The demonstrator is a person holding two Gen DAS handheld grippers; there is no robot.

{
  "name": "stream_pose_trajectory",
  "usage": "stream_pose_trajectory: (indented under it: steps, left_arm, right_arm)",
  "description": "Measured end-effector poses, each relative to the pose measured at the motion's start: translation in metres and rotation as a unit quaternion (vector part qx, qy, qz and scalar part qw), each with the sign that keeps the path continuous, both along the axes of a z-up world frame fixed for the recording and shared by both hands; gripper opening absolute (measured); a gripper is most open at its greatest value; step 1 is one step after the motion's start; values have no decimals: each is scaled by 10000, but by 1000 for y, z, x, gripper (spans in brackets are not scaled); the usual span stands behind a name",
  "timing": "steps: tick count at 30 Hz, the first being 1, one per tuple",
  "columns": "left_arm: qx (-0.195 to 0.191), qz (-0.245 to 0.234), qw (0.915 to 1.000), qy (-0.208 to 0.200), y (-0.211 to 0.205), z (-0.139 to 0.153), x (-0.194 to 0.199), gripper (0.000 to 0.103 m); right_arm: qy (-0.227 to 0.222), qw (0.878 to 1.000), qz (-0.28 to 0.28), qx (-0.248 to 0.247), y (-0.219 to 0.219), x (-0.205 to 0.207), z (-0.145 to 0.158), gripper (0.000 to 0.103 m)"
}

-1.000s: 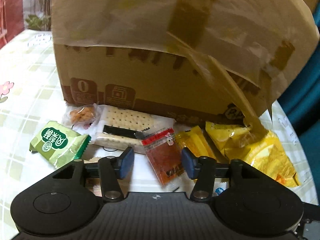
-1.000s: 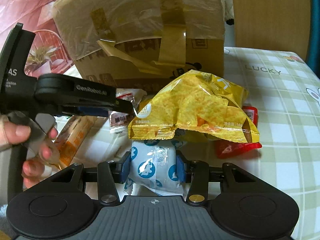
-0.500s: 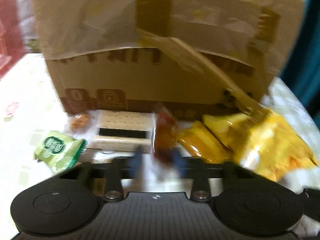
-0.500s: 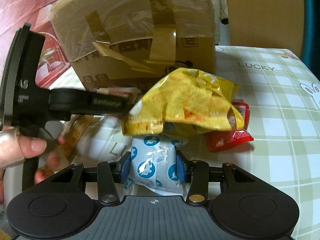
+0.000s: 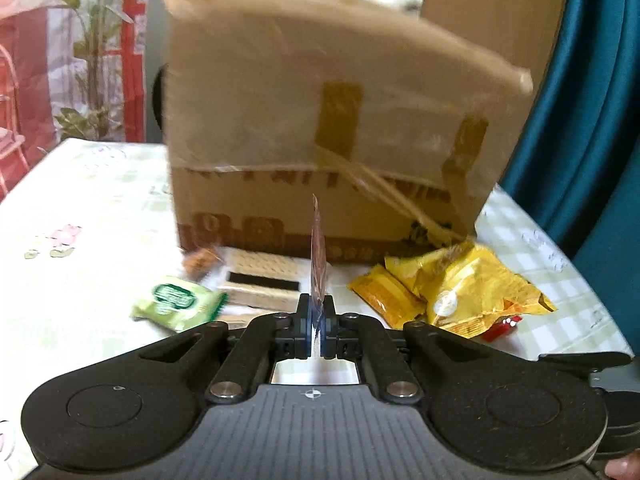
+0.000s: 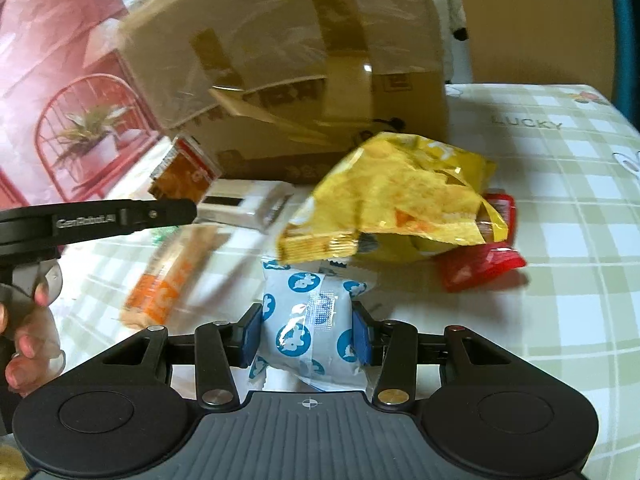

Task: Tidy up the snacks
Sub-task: 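Lift both packets over the box and open both tools to drop them in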

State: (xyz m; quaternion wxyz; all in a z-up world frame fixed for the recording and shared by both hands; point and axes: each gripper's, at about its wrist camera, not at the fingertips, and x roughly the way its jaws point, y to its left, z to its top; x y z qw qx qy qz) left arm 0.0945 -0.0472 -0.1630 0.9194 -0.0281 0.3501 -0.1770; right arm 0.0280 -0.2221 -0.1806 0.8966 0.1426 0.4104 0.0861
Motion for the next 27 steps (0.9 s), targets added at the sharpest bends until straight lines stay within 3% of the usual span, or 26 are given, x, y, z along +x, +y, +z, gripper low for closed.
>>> stream_pose_trajectory:
  steps: [8, 15, 22, 27]
  left_arm:
    - [-229, 434, 9982, -333, 49, 36, -17, 5]
    - [-383, 532, 9935, -927, 65, 77, -3, 5]
    - [-484, 295, 9868, -1518, 56, 127, 32, 5]
    - [-523, 58, 9819, -1818, 25, 151, 71, 5]
  right_arm:
    - [-323, 9981, 438, 274, 25, 5, 29, 42]
    - [-1220, 9899, 712, 126, 33, 23, 101, 42]
    - [-2212, 9722, 298, -707, 12, 62, 174, 42]
    - [-2639, 9582, -166, -1096, -4, 97, 195, 42]
